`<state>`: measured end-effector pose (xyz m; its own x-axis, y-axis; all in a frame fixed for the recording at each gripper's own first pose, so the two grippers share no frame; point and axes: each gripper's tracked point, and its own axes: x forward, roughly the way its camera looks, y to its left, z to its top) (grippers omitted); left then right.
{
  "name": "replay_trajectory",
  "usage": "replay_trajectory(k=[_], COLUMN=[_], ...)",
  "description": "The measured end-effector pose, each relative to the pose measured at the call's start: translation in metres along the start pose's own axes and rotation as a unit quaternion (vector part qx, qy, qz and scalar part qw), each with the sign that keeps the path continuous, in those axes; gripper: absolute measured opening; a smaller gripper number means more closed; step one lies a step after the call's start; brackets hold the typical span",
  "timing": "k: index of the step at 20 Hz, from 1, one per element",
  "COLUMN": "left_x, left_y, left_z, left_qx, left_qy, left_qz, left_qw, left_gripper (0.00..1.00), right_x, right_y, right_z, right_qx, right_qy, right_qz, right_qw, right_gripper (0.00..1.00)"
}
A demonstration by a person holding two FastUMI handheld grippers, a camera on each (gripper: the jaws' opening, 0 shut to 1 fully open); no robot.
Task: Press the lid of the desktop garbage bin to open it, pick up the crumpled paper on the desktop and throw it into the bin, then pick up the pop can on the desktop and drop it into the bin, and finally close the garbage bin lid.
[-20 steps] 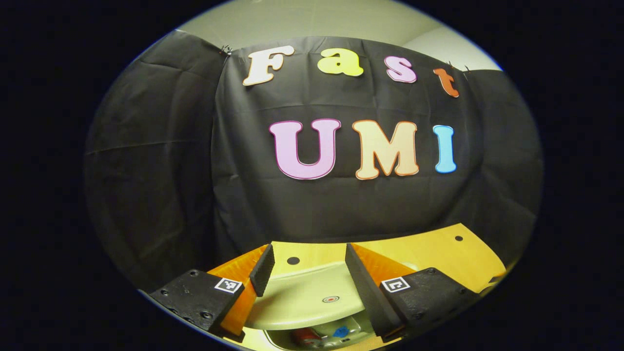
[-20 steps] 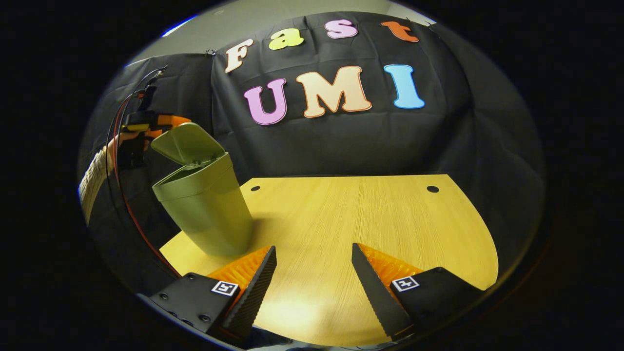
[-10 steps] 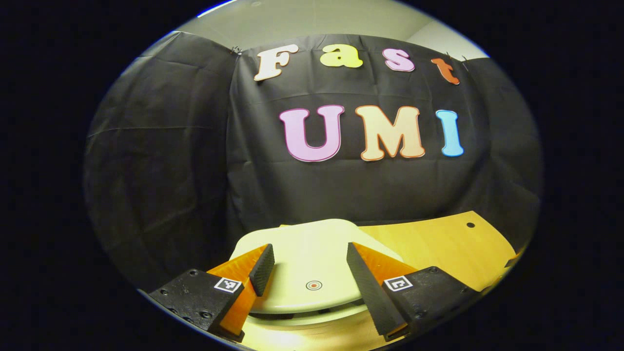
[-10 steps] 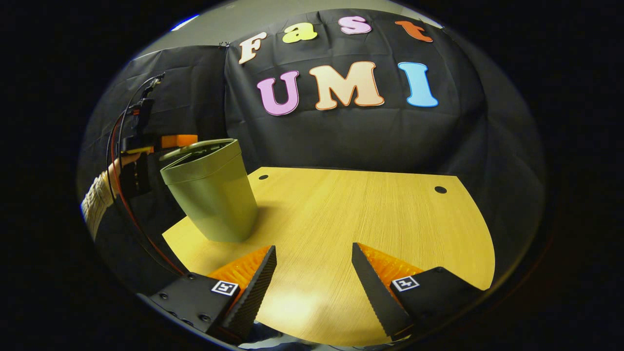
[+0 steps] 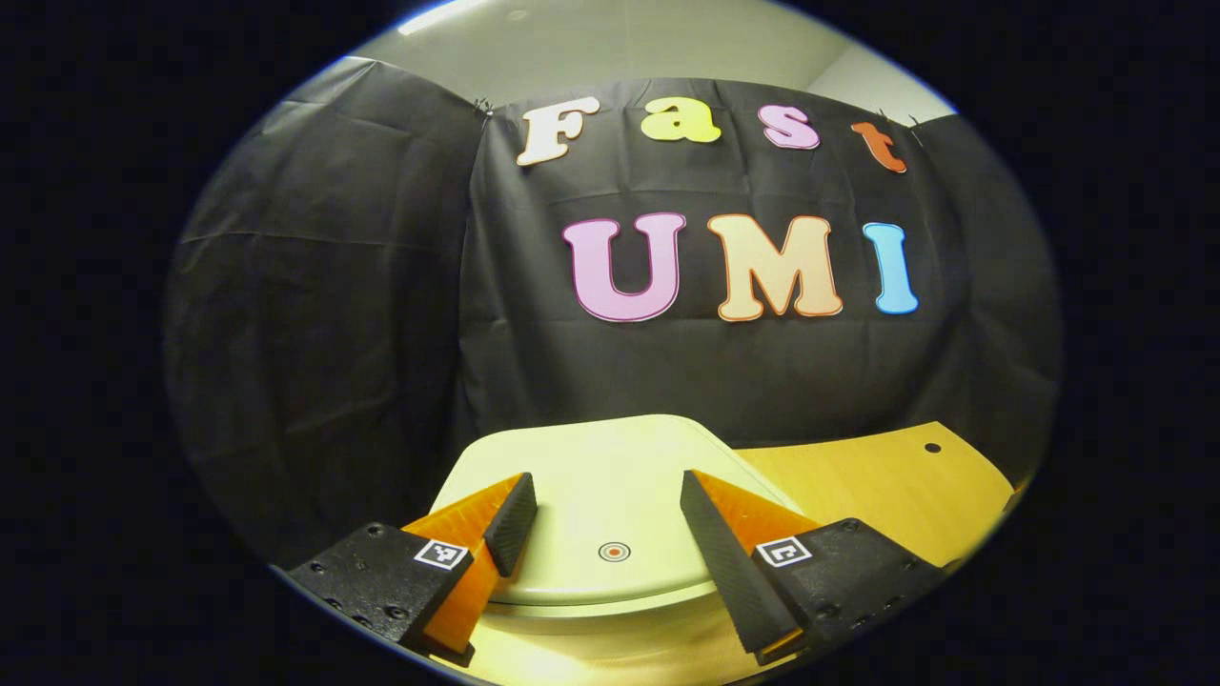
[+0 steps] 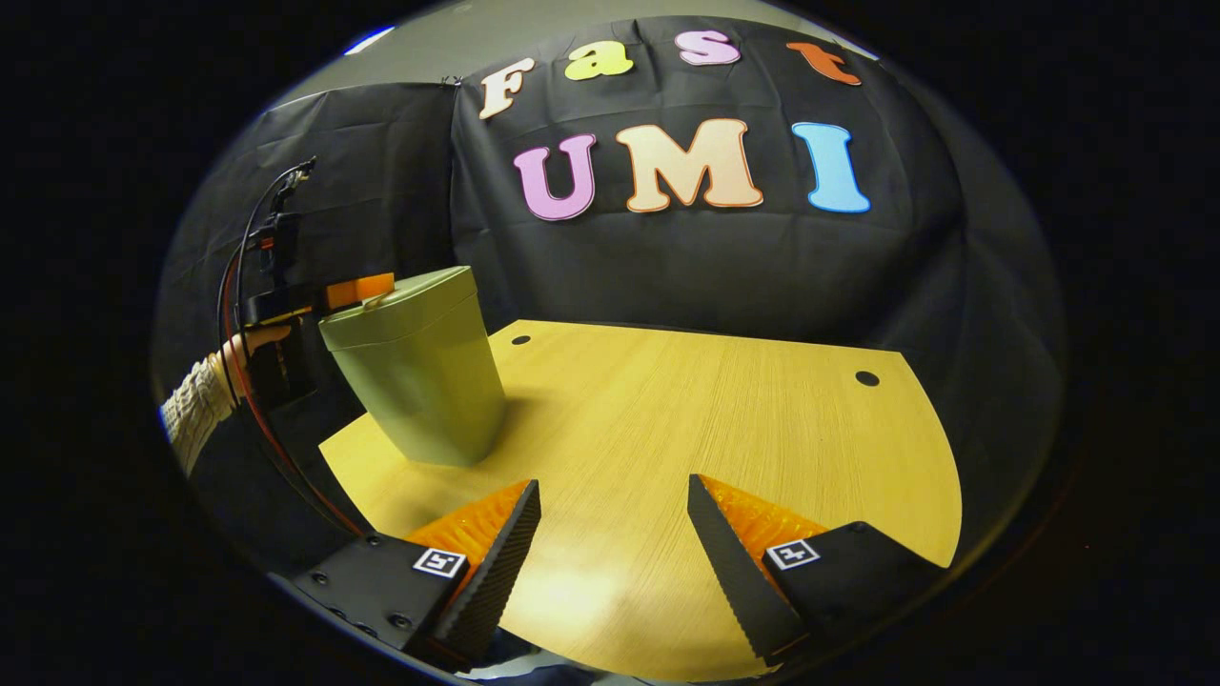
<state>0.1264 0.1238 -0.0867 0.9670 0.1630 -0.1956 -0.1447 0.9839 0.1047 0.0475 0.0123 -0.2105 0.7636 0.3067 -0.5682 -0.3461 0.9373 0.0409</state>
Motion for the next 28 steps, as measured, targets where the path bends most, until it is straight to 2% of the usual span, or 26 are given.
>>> replay_trajectory(k=[3, 7, 17, 21, 24, 28], left_x=[-0.001, -0.001, -0.002, -0.004, -0.010, -0.037], left_y=[-0.001, -0.003, -0.003, -0.004, 0.000, -0.029], left_z=[-0.001, -0.009, -0.009, -0.004, 0.000, 0.018], left_qx=[-0.019, -0.015, -0.019, -0.013, 0.011, -0.001], left_qy=[-0.014, 0.014, 0.003, -0.008, -0.004, -0.027], left_qz=[0.014, 0.016, 0.019, 0.010, 0.017, -0.009], left_qw=[1.000, 1.000, 1.000, 1.000, 1.000, 1.000], left_gripper=[0.94, 0.95, 0.96, 0.94, 0.94, 0.94], right_x=[-0.001, -0.003, -0.013, -0.016, -0.016, -0.007], right_y=[-0.005, -0.002, 0.005, 0.002, 0.008, 0.032], right_z=[-0.011, -0.022, -0.015, -0.007, 0.014, 0.051], right_qx=[-0.005, -0.012, -0.002, 0.009, 0.013, 0.026], right_qy=[0.010, 0.026, 0.007, -0.006, -0.032, -0.072], right_qz=[0.002, 0.010, 0.017, 0.009, 0.006, 0.015], right_qw=[1.000, 1.000, 1.000, 1.000, 0.999, 0.997], right_gripper=[0.98, 0.98, 0.98, 0.98, 0.98, 0.98])
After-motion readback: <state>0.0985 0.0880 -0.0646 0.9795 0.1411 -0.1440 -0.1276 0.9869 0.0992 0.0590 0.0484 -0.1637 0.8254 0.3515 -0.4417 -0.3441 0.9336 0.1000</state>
